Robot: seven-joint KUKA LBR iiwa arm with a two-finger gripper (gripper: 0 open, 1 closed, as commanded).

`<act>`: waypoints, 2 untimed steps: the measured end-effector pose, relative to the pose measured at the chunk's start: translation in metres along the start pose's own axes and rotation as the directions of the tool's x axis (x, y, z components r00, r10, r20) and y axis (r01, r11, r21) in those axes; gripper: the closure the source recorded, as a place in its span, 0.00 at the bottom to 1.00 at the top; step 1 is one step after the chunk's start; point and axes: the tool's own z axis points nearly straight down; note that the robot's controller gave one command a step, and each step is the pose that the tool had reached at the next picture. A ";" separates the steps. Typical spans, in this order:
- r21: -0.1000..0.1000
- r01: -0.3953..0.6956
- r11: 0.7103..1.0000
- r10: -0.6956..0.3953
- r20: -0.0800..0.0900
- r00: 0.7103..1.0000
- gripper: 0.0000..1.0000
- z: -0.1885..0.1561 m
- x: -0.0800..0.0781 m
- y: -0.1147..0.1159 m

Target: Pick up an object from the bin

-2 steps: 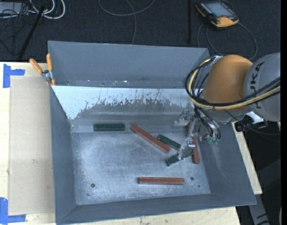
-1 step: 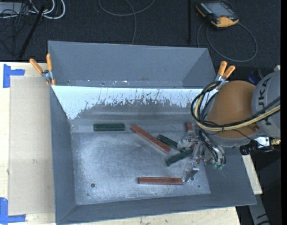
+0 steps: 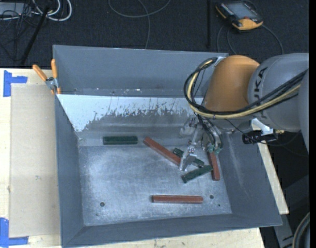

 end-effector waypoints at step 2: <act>-0.002 0.085 0.996 -0.085 0.013 0.996 1.00 0.059 -0.006 -0.059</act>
Offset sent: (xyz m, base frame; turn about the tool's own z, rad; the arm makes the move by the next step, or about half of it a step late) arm 0.0143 0.0350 -0.0700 0.2244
